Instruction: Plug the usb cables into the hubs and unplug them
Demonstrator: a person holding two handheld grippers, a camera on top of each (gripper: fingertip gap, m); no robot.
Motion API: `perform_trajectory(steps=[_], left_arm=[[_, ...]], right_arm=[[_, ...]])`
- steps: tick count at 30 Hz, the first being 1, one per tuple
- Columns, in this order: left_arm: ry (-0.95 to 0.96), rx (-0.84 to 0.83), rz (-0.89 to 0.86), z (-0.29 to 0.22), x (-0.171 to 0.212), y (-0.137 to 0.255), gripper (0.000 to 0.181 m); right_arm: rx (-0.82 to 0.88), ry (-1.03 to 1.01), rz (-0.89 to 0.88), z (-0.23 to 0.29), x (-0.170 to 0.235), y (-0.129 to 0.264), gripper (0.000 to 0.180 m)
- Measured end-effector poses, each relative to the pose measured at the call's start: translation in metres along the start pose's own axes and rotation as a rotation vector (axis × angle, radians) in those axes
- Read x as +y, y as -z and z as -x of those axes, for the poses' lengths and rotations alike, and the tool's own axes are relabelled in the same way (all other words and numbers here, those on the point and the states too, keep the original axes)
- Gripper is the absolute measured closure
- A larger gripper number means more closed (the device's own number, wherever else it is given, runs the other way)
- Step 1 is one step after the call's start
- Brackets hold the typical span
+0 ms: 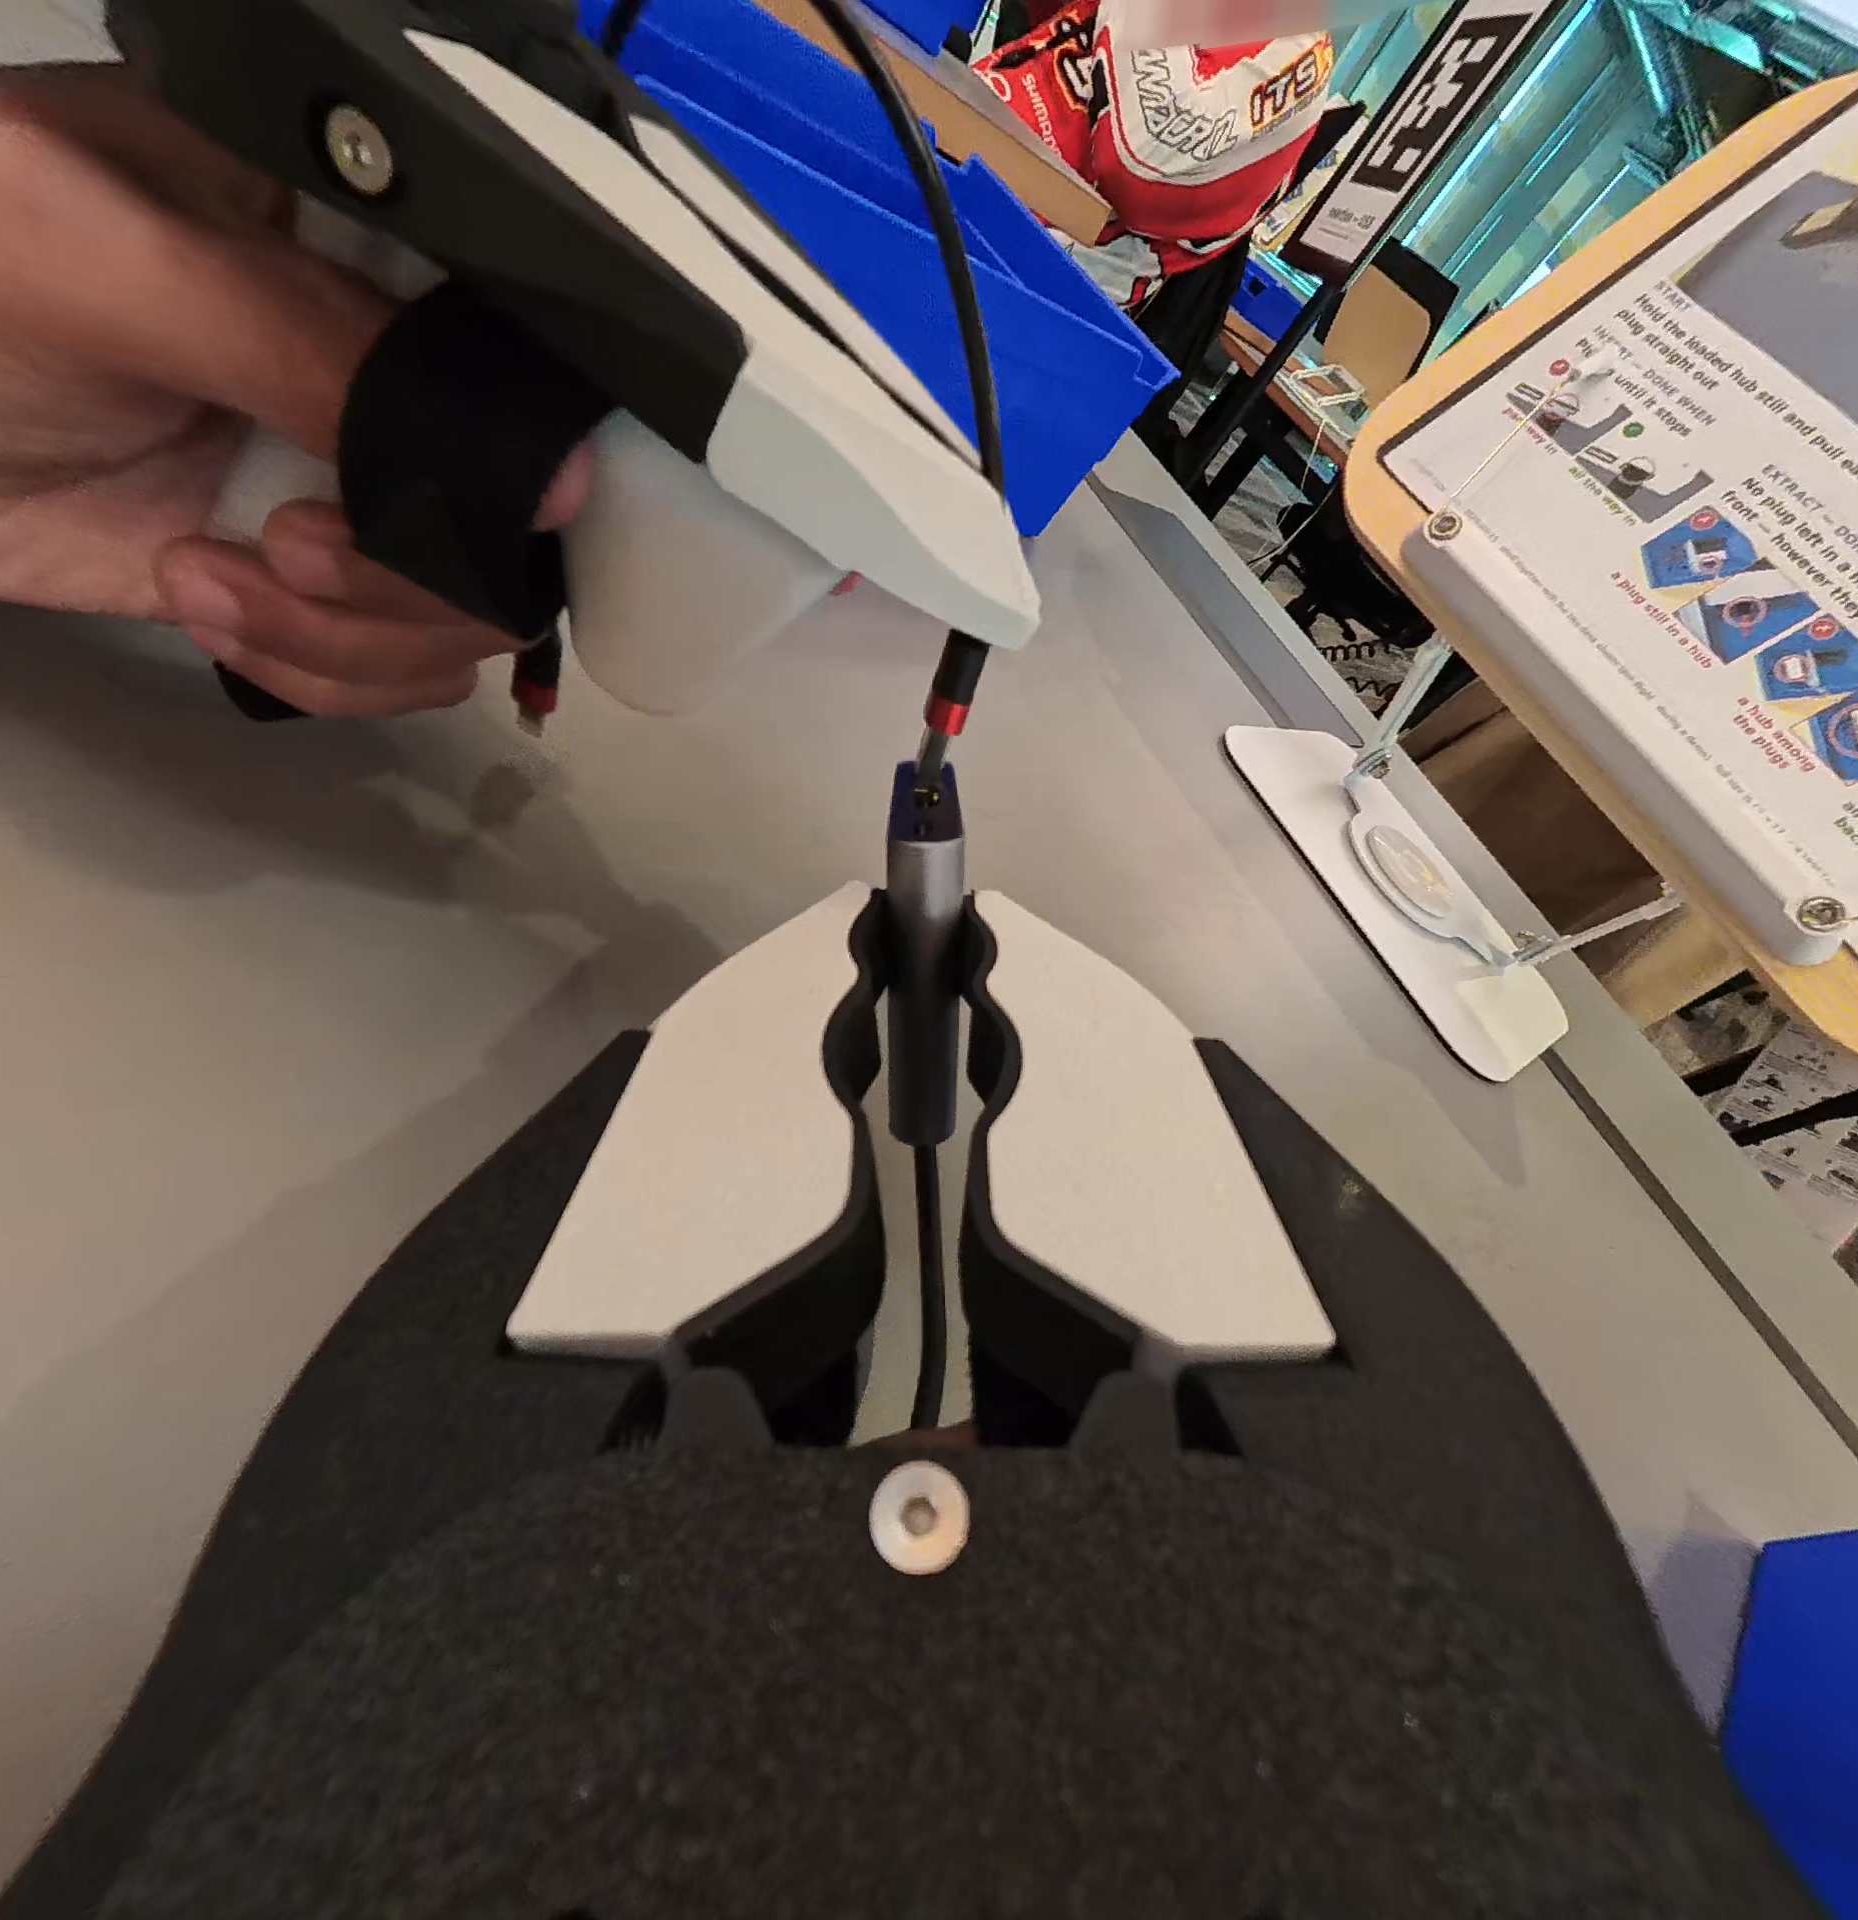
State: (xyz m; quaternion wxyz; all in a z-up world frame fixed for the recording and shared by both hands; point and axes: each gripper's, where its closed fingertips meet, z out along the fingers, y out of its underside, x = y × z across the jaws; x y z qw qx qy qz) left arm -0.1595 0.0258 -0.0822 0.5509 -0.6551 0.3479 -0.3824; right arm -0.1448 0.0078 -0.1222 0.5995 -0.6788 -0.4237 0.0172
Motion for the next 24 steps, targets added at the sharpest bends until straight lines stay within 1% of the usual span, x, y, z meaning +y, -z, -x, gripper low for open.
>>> perform_trajectory(steps=[2, 9, 12, 17, 24], left_arm=[[0.020, 0.012, -0.003, 0.001, 0.000, 0.000, 0.175], [0.045, 0.019, -0.073, 0.000, -0.006, 0.005, 0.175], [0.039, 0.017, -0.069, 0.000, -0.006, 0.004, 0.175], [0.030, -0.002, -0.068, 0.000, -0.004, 0.004, 0.175], [0.082, 0.004, -0.086, 0.000, -0.005, 0.003, 0.175]], right_arm=[[-0.009, -0.015, -0.007, 0.001, -0.001, 0.000, 0.168], [-0.080, -0.231, -0.072, -0.004, -0.008, 0.002, 0.167], [-0.079, -0.209, -0.068, -0.001, -0.008, 0.002, 0.168], [-0.085, -0.236, -0.075, -0.002, -0.009, 0.003, 0.168], [-0.079, -0.265, -0.090, -0.005, -0.011, 0.005, 0.168]])
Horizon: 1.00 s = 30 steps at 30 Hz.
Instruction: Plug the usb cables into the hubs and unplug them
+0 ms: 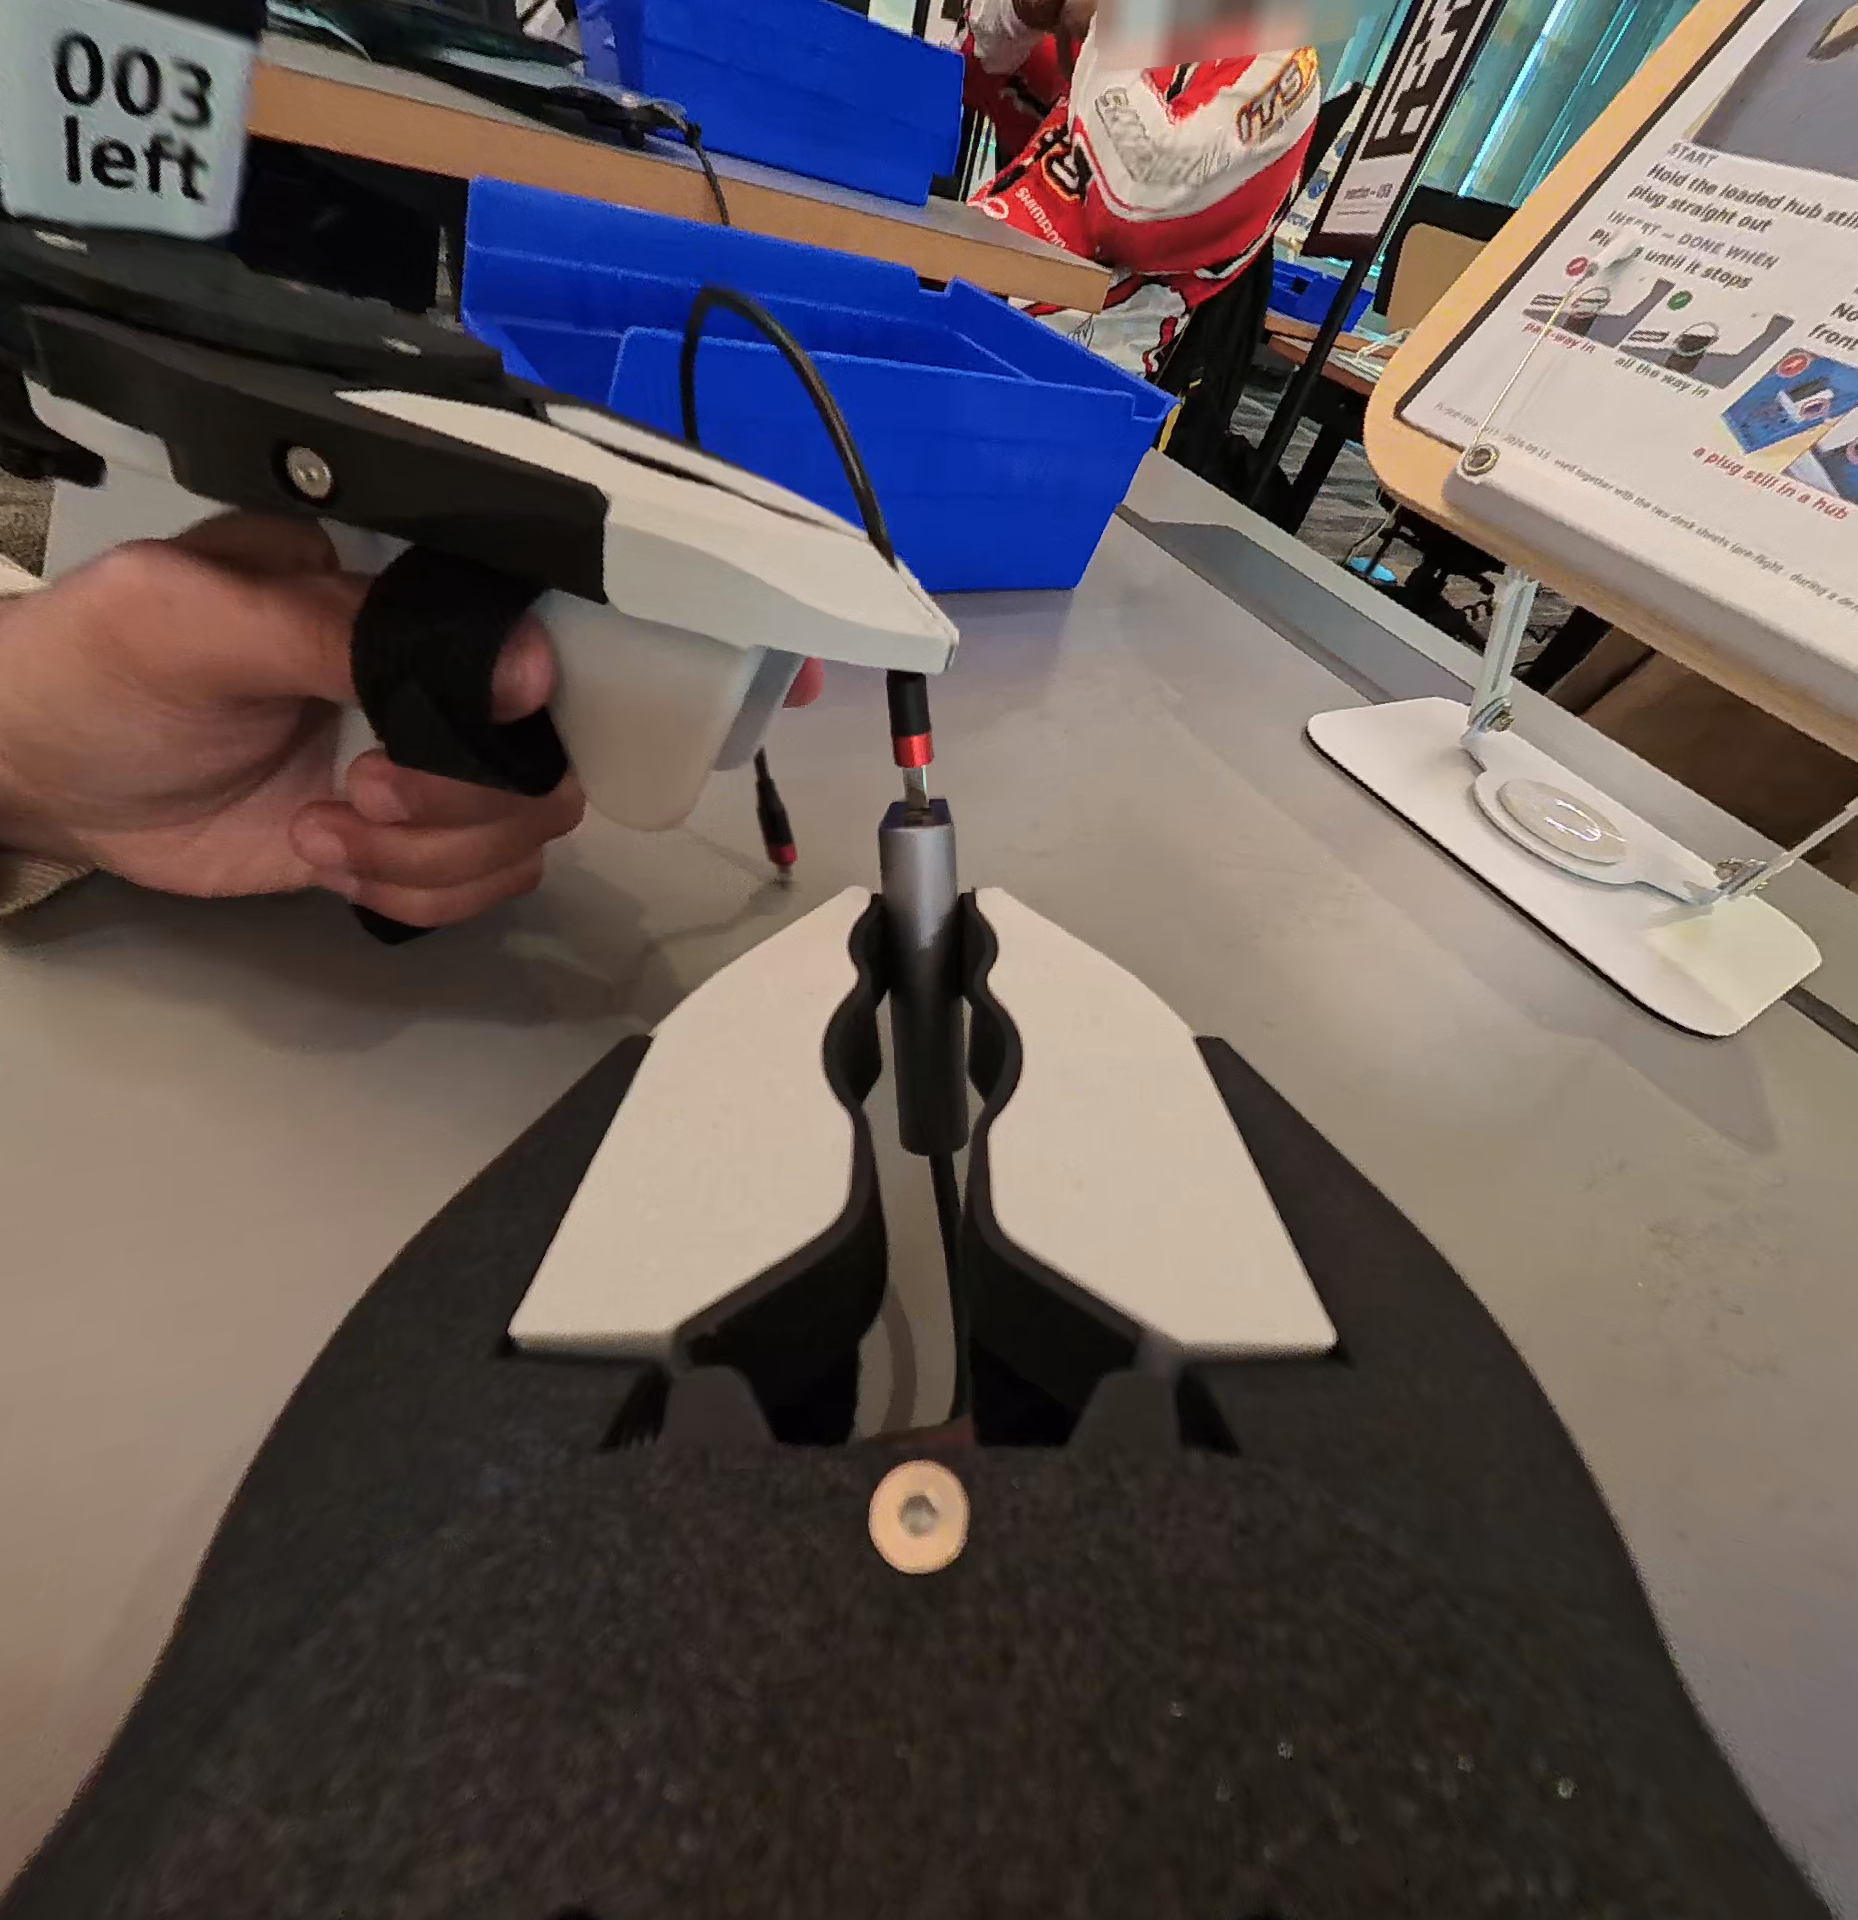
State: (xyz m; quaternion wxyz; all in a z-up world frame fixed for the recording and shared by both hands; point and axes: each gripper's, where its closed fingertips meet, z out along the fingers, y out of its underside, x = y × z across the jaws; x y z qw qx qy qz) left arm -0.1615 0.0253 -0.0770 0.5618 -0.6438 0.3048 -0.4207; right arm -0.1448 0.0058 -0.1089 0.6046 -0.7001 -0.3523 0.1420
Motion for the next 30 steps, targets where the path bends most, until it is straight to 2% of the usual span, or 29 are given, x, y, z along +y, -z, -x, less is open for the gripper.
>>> perform_trajectory(steps=[9, 12, 15, 18, 22, 26, 30], left_arm=[[-0.002, 0.061, 0.033, -0.002, -0.001, 0.003, 0.174], [-0.053, 0.040, 0.048, 0.001, -0.002, 0.012, 0.160], [-0.138, 0.034, 0.108, 0.002, 0.003, 0.026, 0.154], [-0.396, 0.057, 0.204, -0.009, 0.011, 0.045, 0.161], [-0.825, 0.152, 0.336, -0.031, -0.016, 0.059, 0.157], [-1.083, 0.355, 0.735, -0.022, -0.019, 0.051, 0.137], [-1.286, 0.528, 0.953, -0.011, -0.017, 0.032, 0.139]], right_arm=[[-0.049, -0.029, -0.009, 0.002, 0.001, -0.001, 0.167], [-0.034, -0.067, -0.016, -0.005, 0.001, 0.002, 0.167], [-0.039, -0.133, -0.021, -0.012, 0.003, 0.005, 0.167], [-0.029, -0.113, -0.015, -0.014, 0.005, 0.006, 0.167], [-0.028, -0.053, 0.006, -0.010, 0.006, 0.004, 0.167], [-0.073, -0.034, -0.003, -0.001, 0.004, 0.002, 0.167], [-0.126, -0.054, 0.012, 0.003, 0.006, 0.001, 0.167]])
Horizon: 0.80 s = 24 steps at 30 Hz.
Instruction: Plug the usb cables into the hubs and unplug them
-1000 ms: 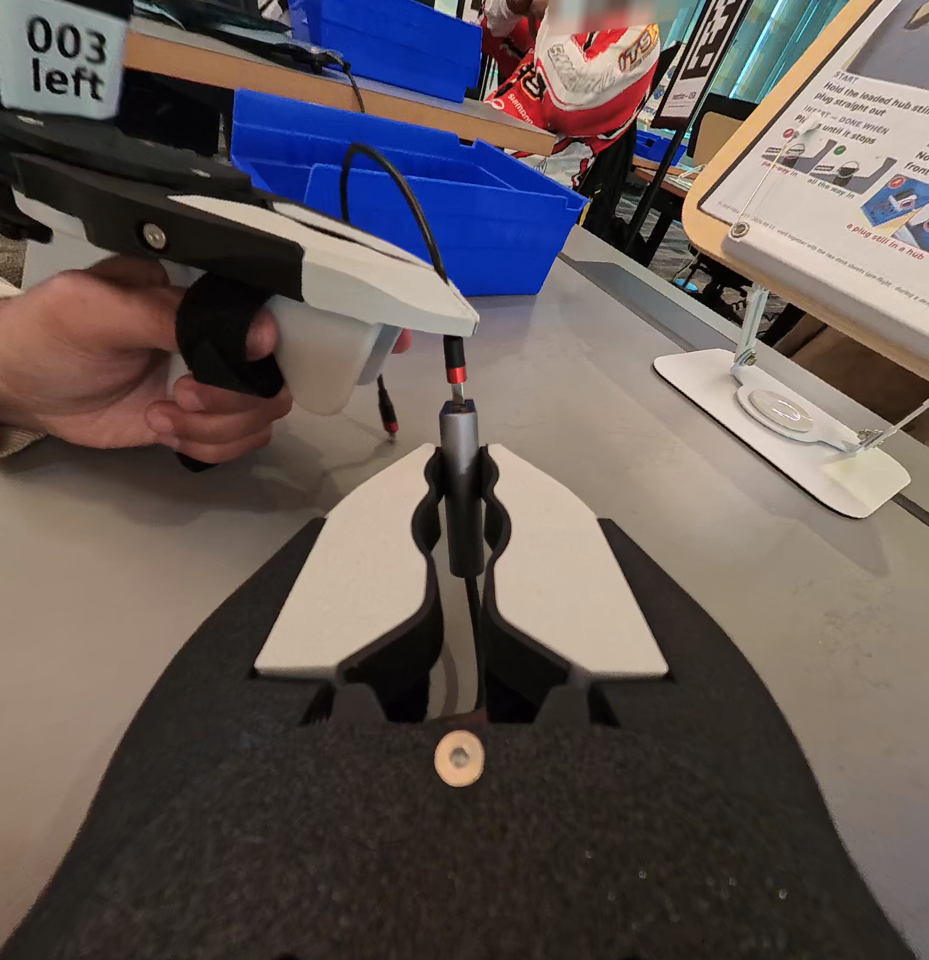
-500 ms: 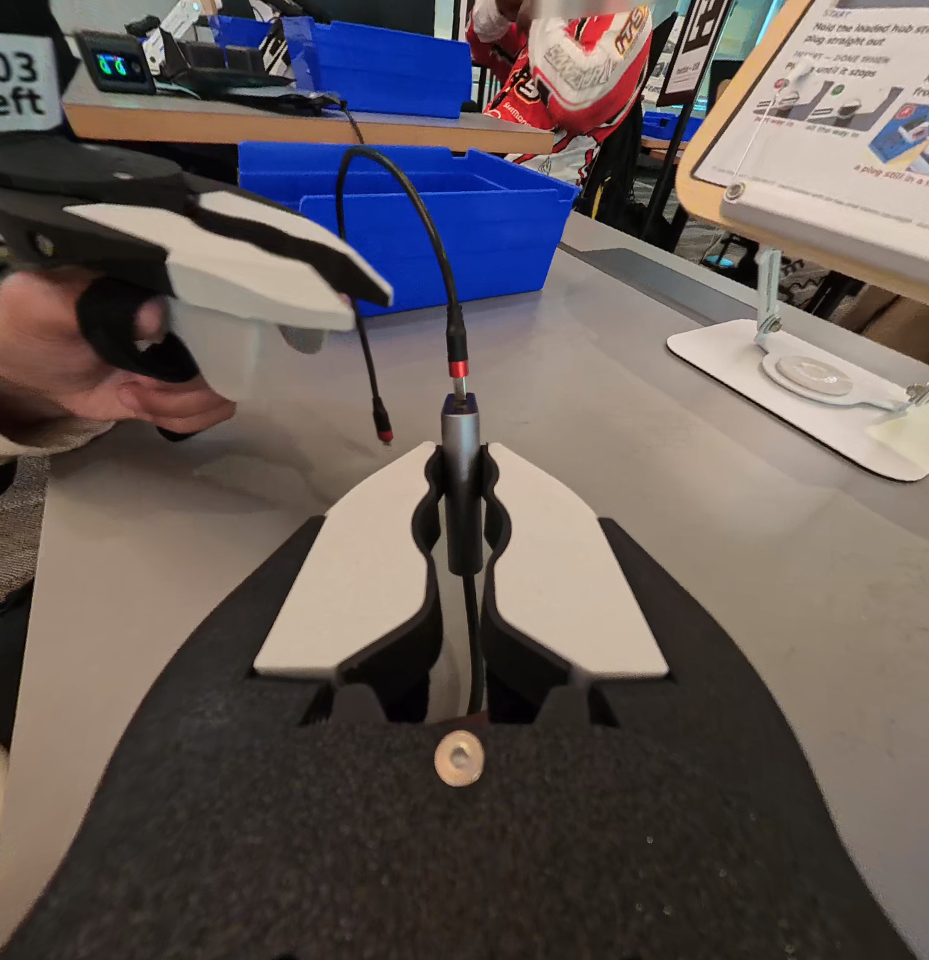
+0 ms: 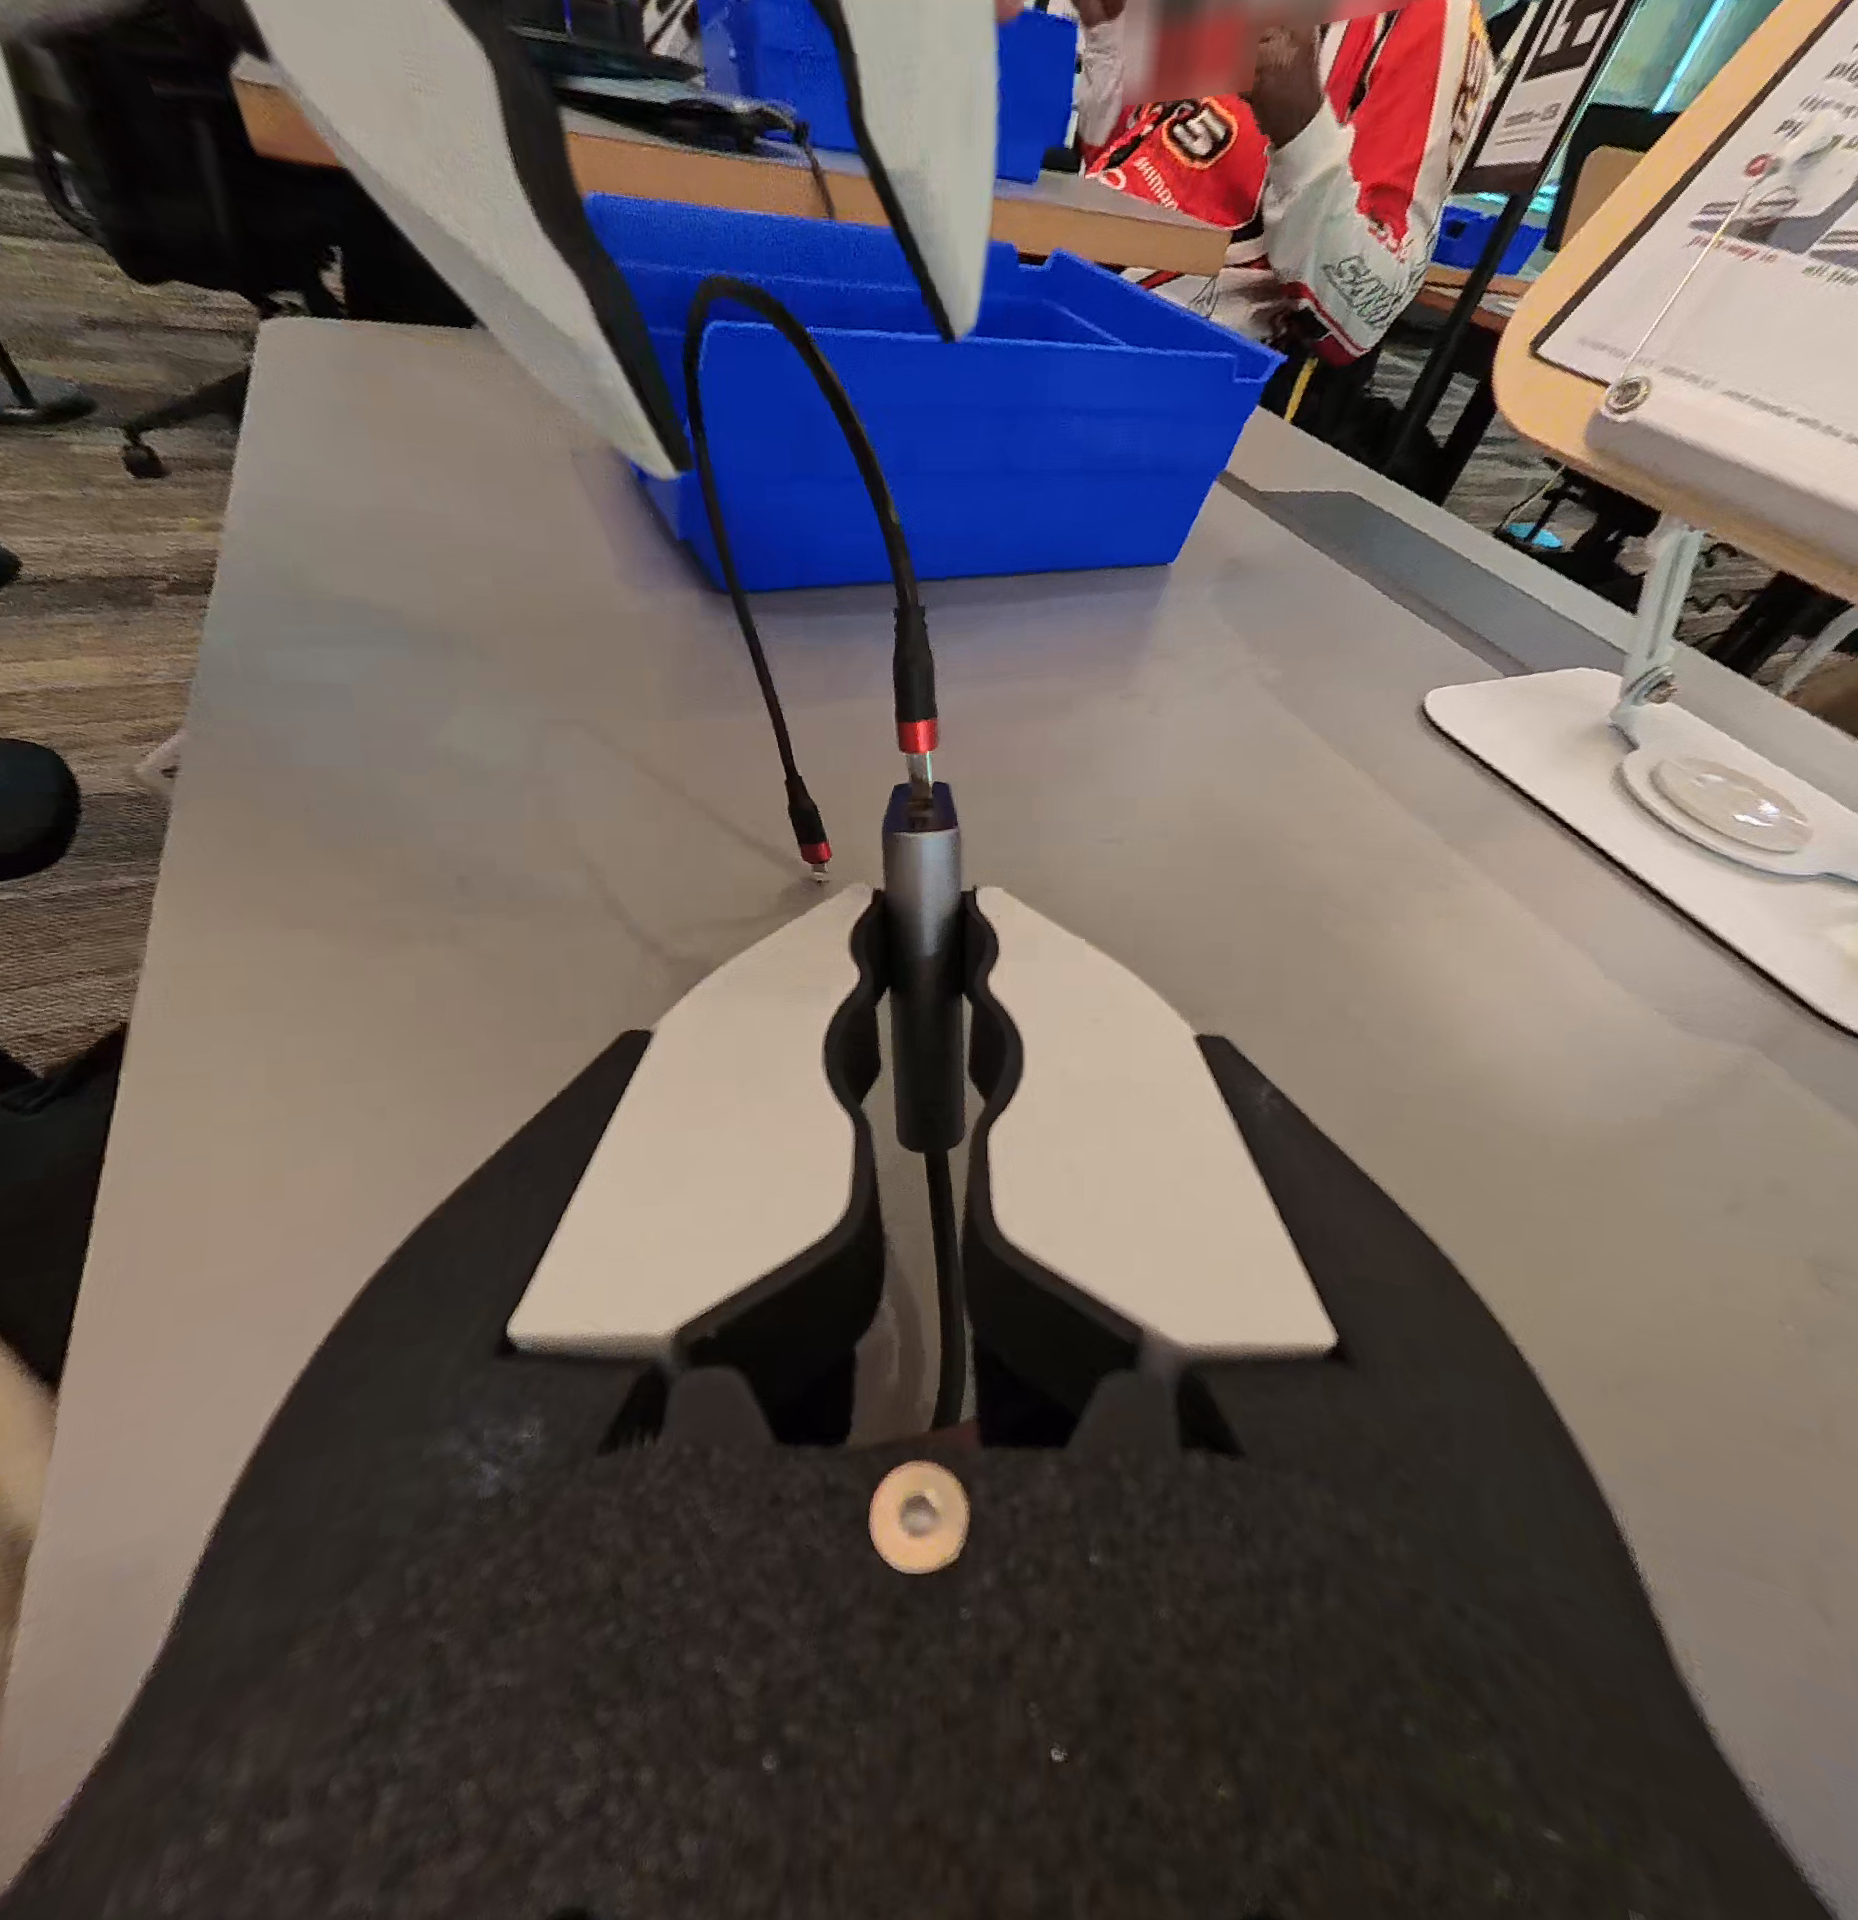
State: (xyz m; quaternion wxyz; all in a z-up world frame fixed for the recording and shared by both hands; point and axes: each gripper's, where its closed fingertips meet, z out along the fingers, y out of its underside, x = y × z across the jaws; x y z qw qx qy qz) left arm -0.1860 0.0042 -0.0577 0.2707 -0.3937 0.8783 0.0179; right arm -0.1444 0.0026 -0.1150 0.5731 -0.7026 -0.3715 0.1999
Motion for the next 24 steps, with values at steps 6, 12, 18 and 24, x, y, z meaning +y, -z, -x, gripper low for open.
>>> perform_trajectory(steps=[6, 12, 18, 24], left_arm=[[-0.699, -0.294, 0.049, 0.009, -0.023, -0.006, 0.143], [-0.789, -0.163, 0.112, -0.011, -0.006, -0.026, 0.133], [-0.756, -0.109, 0.099, -0.011, -0.012, -0.034, 0.130], [-0.762, -0.057, 0.136, -0.012, -0.008, -0.046, 0.135]], right_arm=[[-0.132, -0.117, 0.009, 0.005, 0.003, 0.005, 0.167], [-0.253, -0.210, -0.012, 0.005, 0.000, 0.021, 0.167], [-0.325, -0.245, 0.010, 0.009, 0.003, 0.024, 0.167], [-0.351, -0.221, 0.030, 0.017, 0.004, 0.020, 0.167]])
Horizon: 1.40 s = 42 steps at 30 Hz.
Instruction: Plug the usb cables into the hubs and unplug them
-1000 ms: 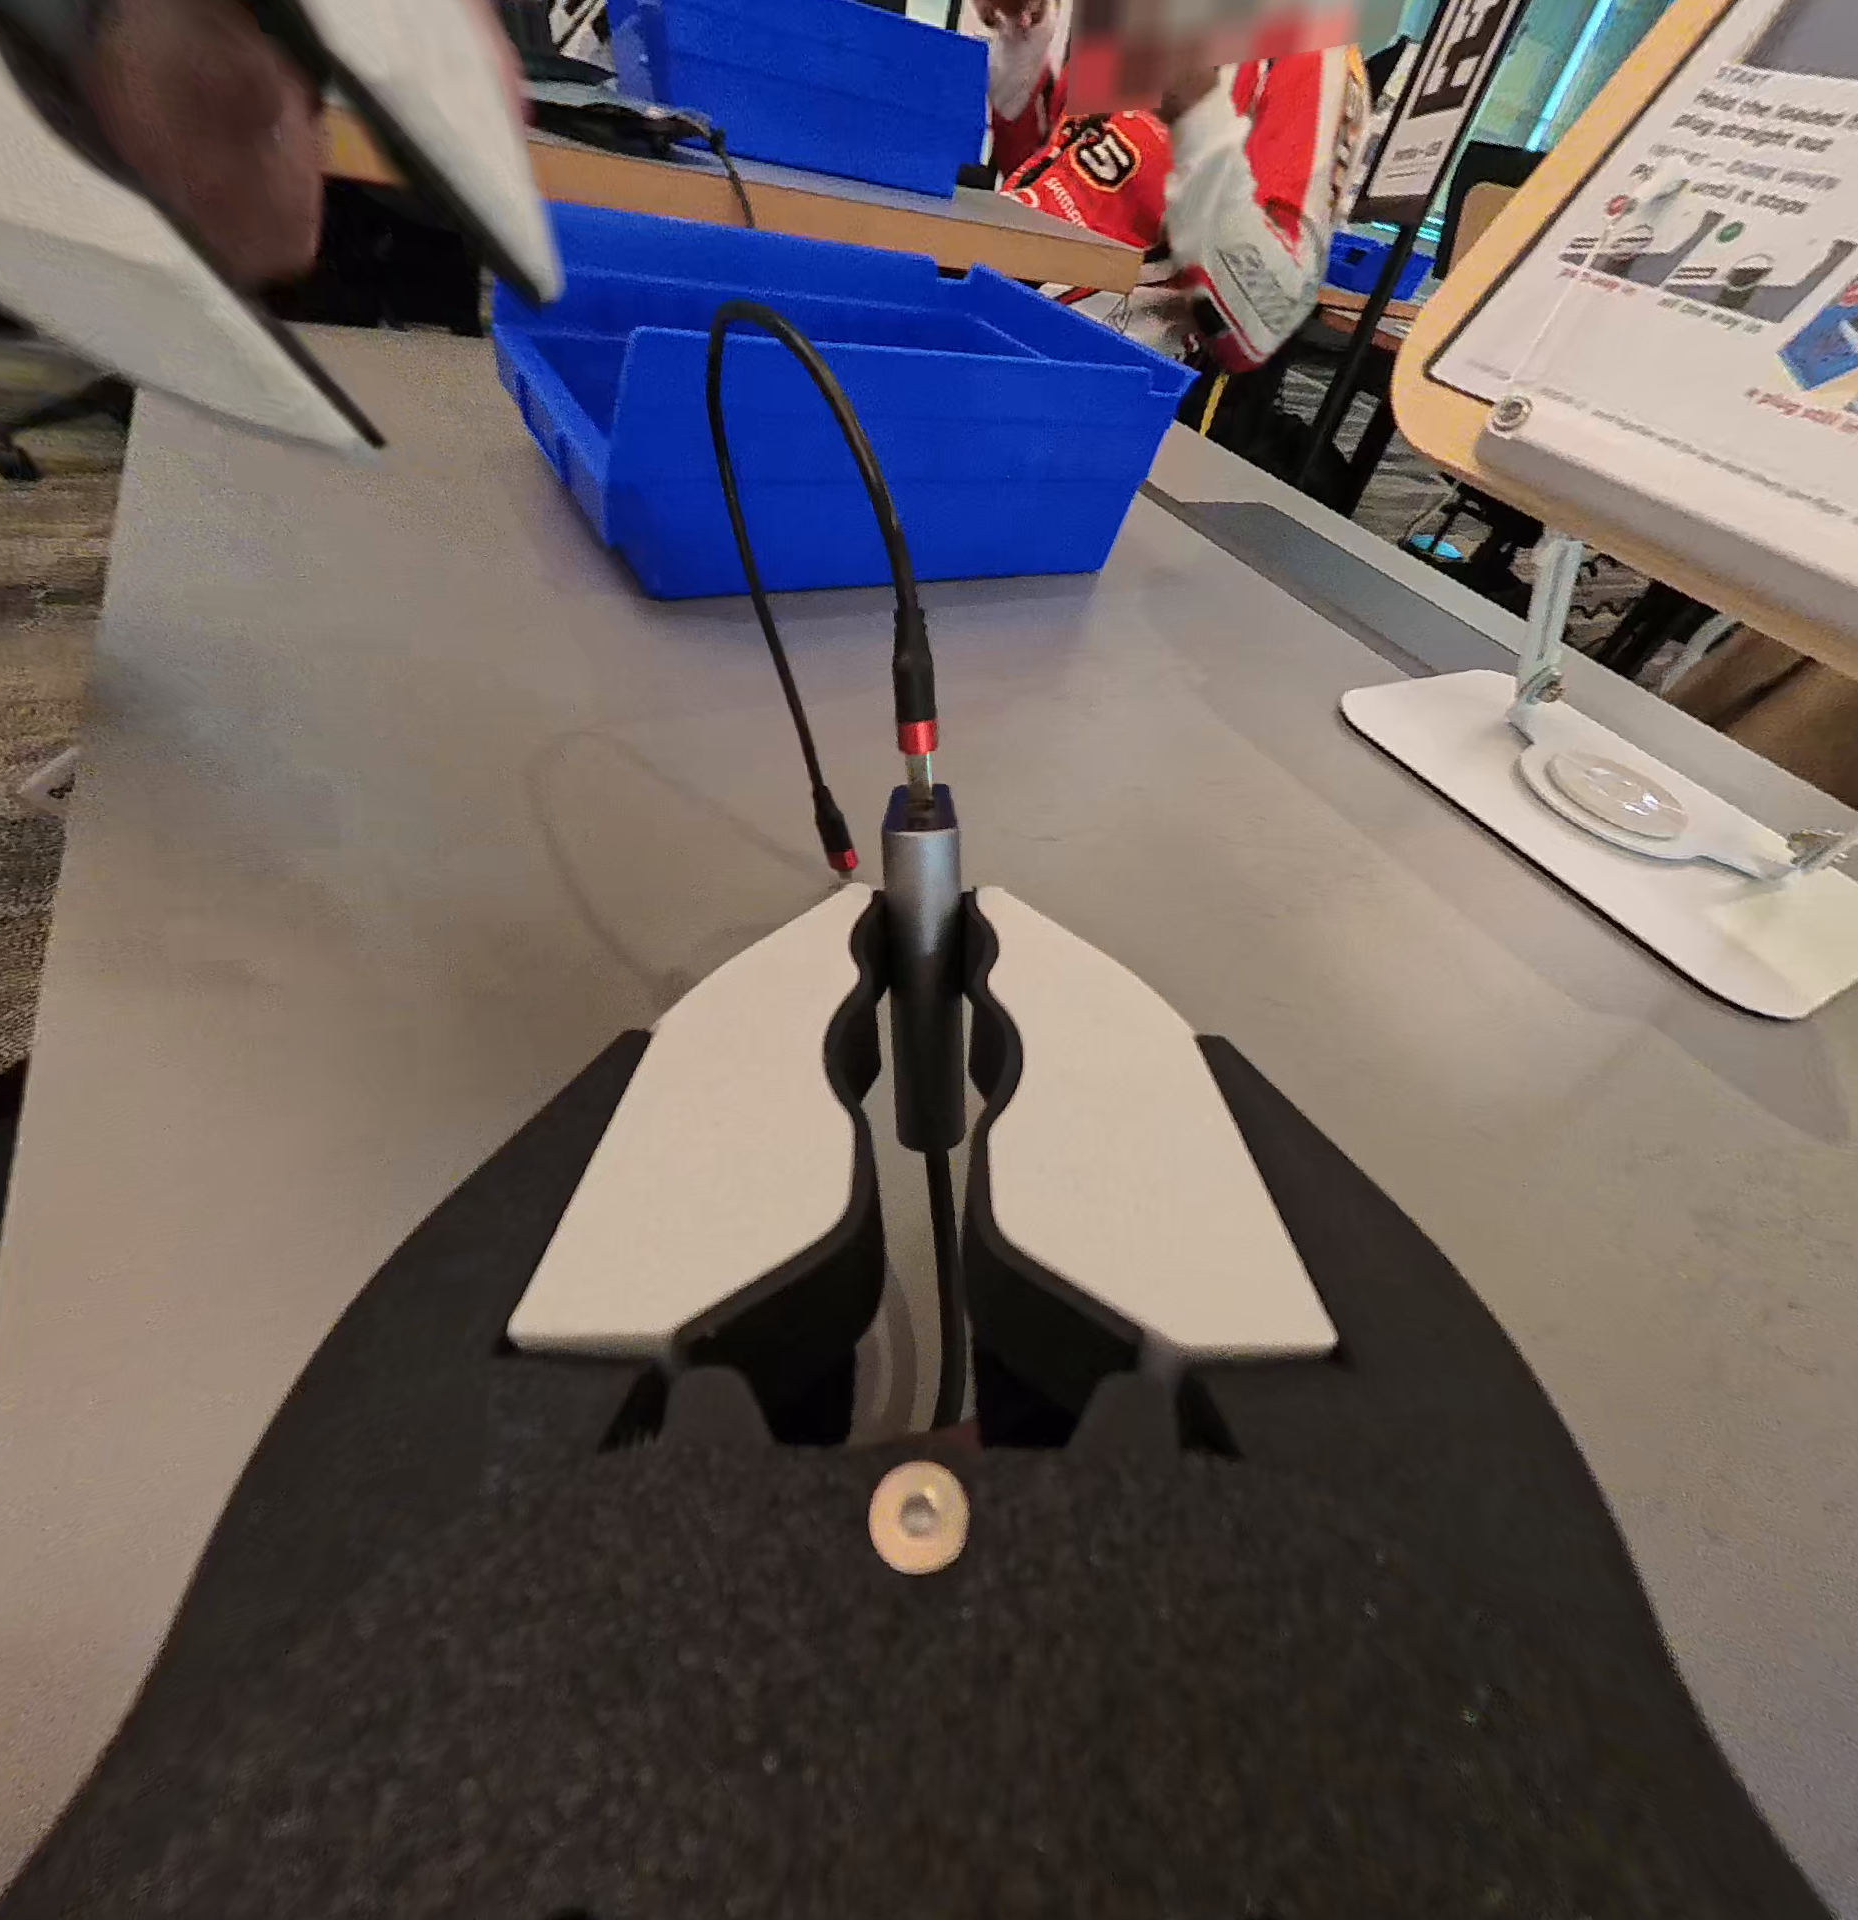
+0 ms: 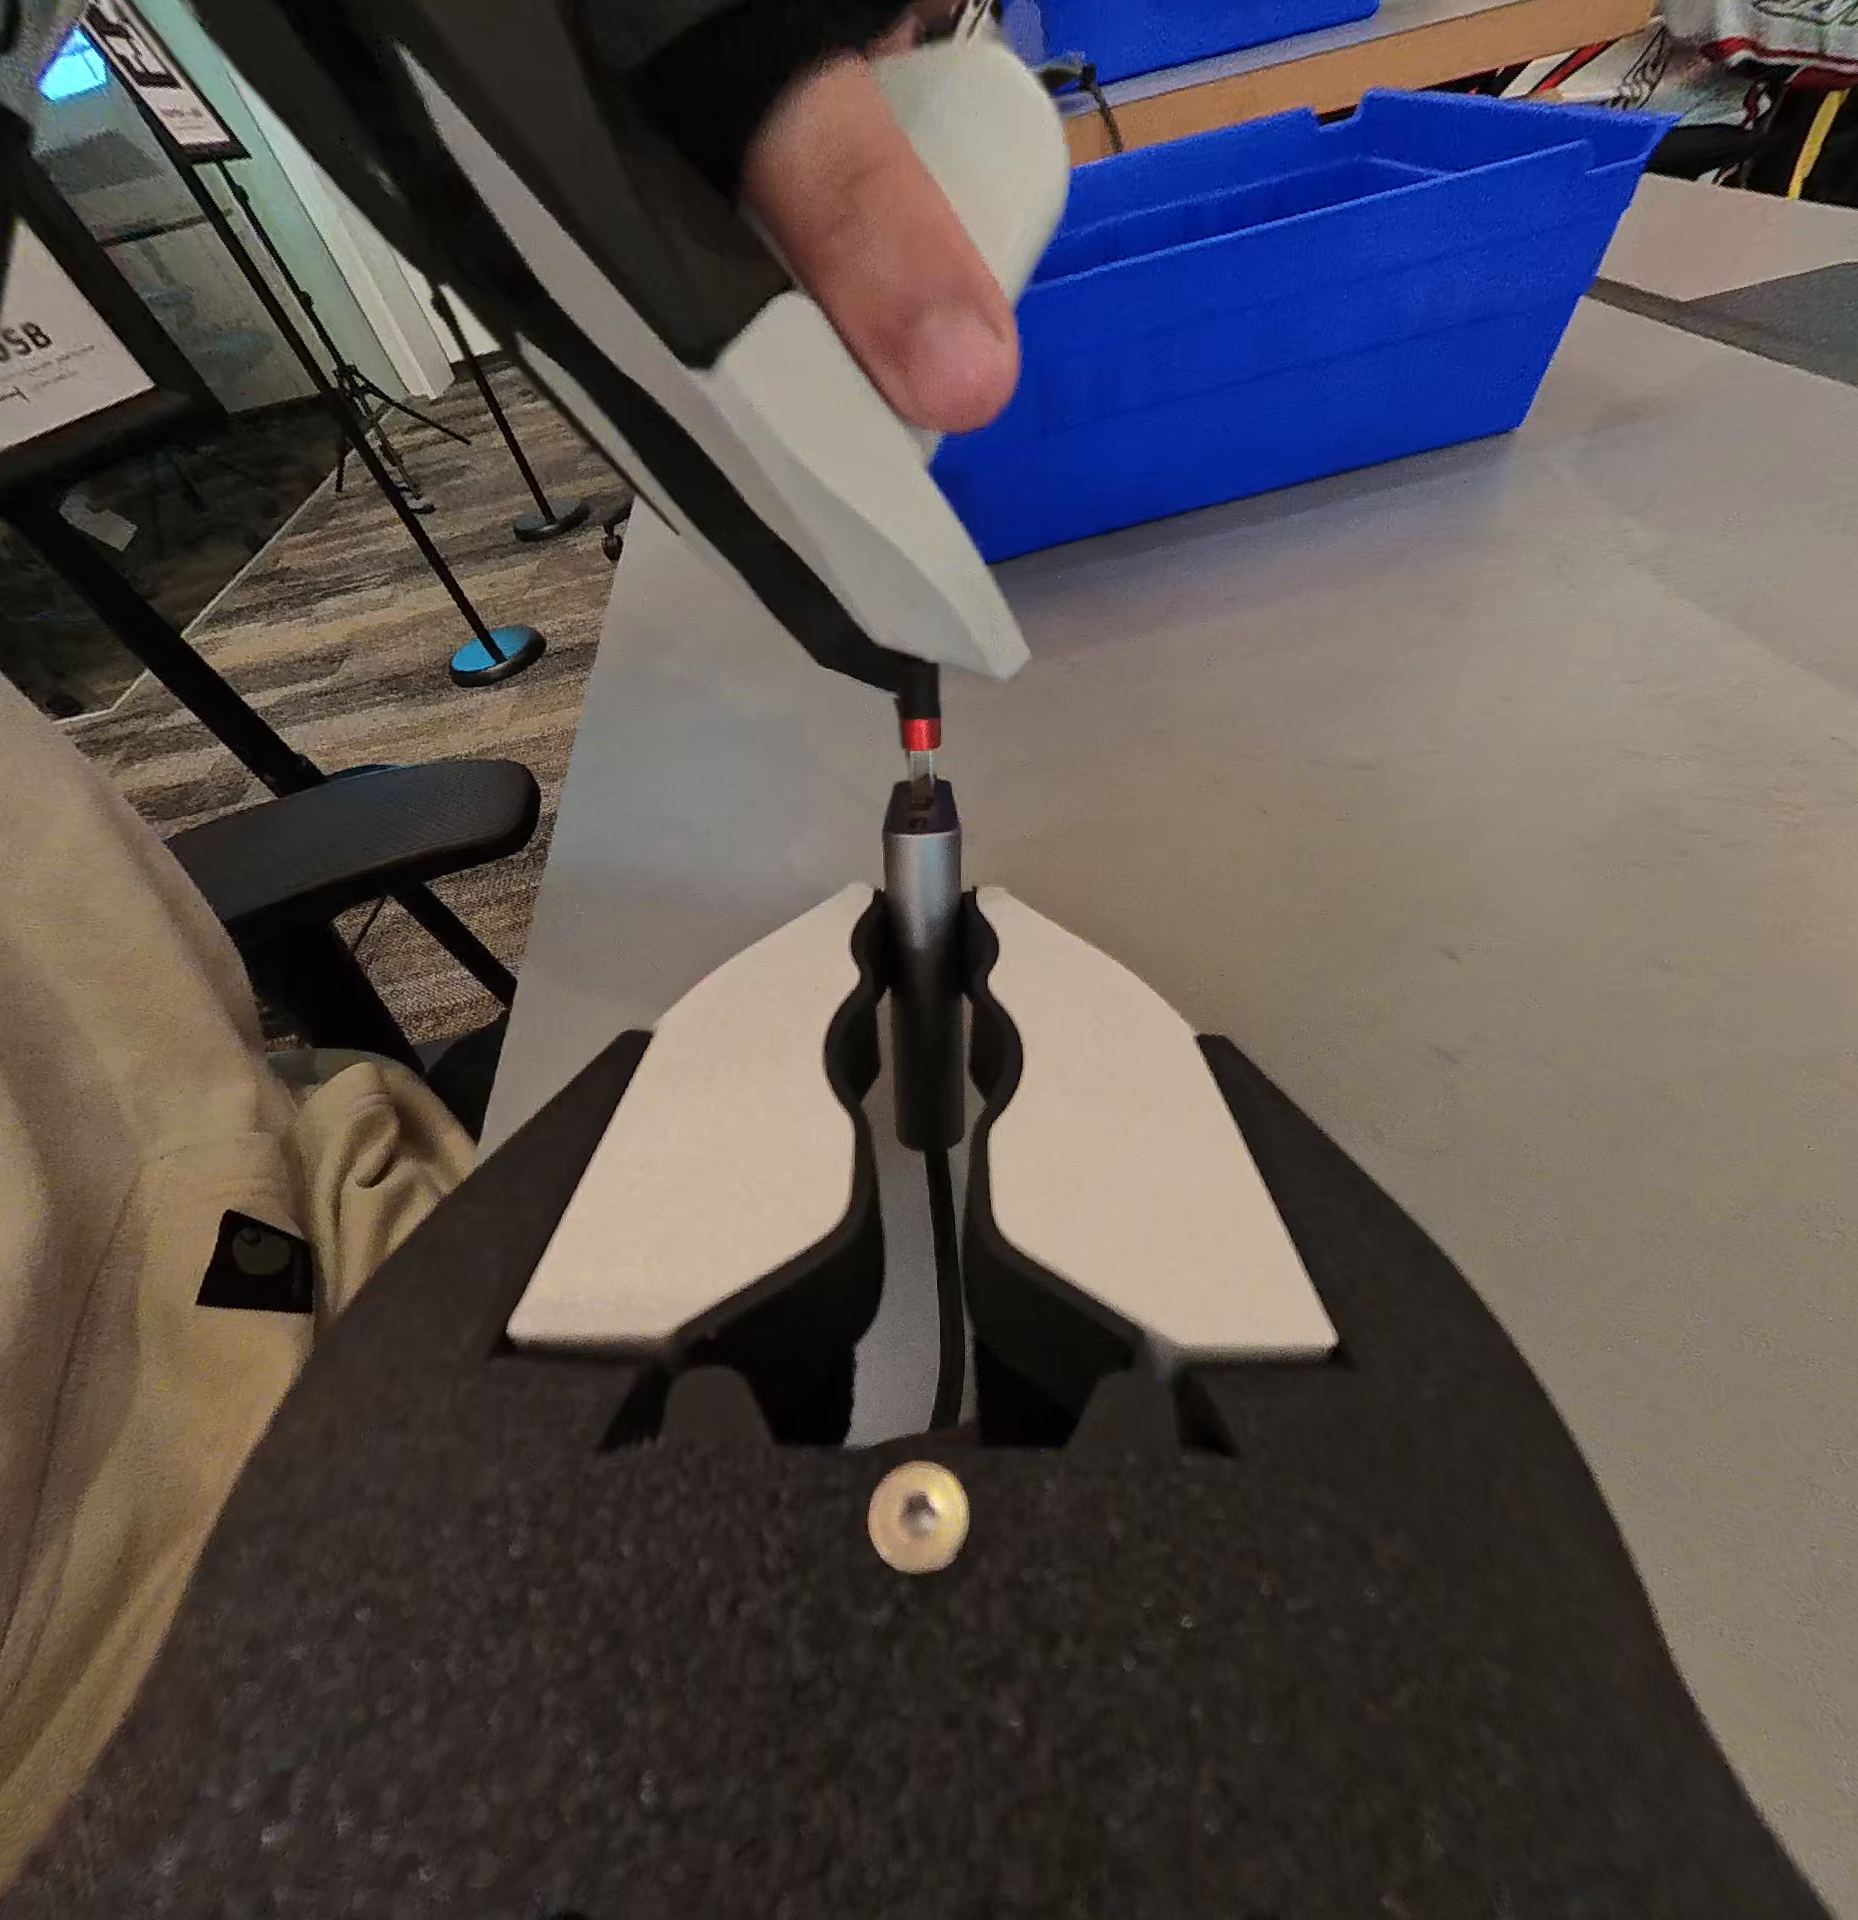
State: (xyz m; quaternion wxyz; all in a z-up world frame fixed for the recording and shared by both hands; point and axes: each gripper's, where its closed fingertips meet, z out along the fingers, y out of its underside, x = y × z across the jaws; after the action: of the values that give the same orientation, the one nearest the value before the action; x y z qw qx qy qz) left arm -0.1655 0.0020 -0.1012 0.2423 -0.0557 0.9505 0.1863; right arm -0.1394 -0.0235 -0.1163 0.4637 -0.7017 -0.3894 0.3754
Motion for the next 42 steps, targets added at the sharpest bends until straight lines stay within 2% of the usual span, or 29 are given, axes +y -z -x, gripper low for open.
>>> perform_trajectory(steps=[4, 8, 13, 16, 20, 24, 28, 31, 35, 42], left_arm=[[-0.036, -0.017, -0.029, -0.001, -0.006, -0.002, 0.164], [0.010, 0.061, -0.012, -0.007, -0.005, -0.002, 0.165], [0.072, 0.034, 0.015, -0.002, 0.009, 0.005, 0.165], [0.263, -0.003, 0.009, 0.006, 0.018, 0.011, 0.165], [0.709, 0.031, -0.058, 0.004, 0.031, 0.009, 0.165], [1.215, 0.177, -0.265, -0.006, 0.029, 0.002, 0.166], [1.579, 0.216, -0.457, -0.001, 0.031, -0.002, 0.166], [1.697, 0.243, -0.563, -0.002, 0.026, -0.001, 0.166], [1.716, 0.269, -0.644, -0.002, 0.010, 0.001, 0.166], [1.766, 0.296, -0.649, -0.001, 0.008, -0.008, 0.166]], right_arm=[[-0.009, 0.007, 0.013, 0.002, 0.002, -0.002, 0.167], [-0.004, 0.010, 0.043, 0.002, 0.008, -0.005, 0.167], [0.050, 0.031, 0.059, -0.005, 0.011, -0.004, 0.167], [0.159, 0.143, 0.049, -0.015, 0.007, -0.001, 0.167], [0.422, 0.453, 0.046, -0.029, -0.004, 0.006, 0.167], [0.606, 0.668, 0.042, -0.030, -0.017, 0.009, 0.167], [0.737, 0.785, 0.043, -0.031, -0.026, 0.013, 0.167], [0.778, 0.810, 0.063, -0.034, -0.025, 0.014, 0.167], [0.804, 0.846, 0.076, -0.034, -0.026, 0.014, 0.167], [0.836, 0.975, 0.162, -0.031, -0.019, 0.004, 0.167]])
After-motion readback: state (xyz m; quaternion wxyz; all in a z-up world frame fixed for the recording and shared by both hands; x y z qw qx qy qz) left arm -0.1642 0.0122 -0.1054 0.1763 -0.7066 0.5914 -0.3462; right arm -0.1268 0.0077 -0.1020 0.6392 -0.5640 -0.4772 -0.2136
